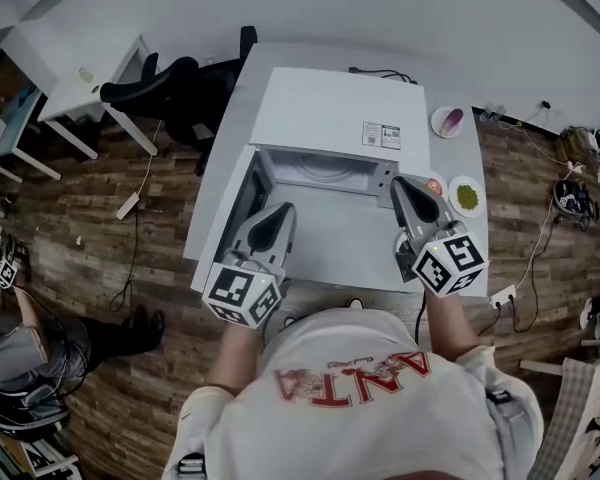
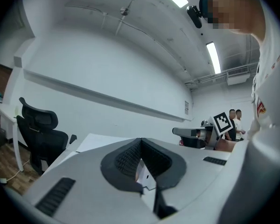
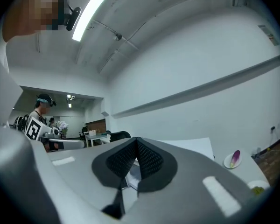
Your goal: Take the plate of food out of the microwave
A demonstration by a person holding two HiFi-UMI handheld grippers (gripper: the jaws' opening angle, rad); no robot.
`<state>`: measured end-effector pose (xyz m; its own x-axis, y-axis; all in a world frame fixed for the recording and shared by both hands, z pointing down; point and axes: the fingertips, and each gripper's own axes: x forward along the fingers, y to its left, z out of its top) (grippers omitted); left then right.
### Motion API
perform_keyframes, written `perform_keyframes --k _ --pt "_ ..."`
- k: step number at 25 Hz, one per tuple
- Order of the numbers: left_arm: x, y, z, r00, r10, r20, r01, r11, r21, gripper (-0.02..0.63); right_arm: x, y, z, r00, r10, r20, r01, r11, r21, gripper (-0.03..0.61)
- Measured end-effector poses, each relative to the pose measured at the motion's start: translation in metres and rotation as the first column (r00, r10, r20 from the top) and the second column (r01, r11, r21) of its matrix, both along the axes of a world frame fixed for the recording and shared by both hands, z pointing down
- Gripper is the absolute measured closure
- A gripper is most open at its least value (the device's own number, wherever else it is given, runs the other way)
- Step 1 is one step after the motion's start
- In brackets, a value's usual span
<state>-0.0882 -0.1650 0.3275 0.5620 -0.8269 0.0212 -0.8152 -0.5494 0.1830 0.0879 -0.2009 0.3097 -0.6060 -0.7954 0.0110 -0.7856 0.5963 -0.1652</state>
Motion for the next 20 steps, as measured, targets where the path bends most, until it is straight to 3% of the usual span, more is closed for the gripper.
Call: perform_keyframes --k 12,20 --pt "0.020 -0.010 -0.021 0.999 0.048 0.020 -0.048 0.998 0.044 0.606 0.023 0.008 -0.013 0.999 0.027 0.028 -0.027 1.000 0.014 0.577" --pt "0.029 -0.004 -0.017 0.997 0.070 0.015 -0.071 0.997 0.031 0.607 0.022 0.014 -0.007 0.998 -0.028 0.050 0.029 0.999 -0.016 0.577"
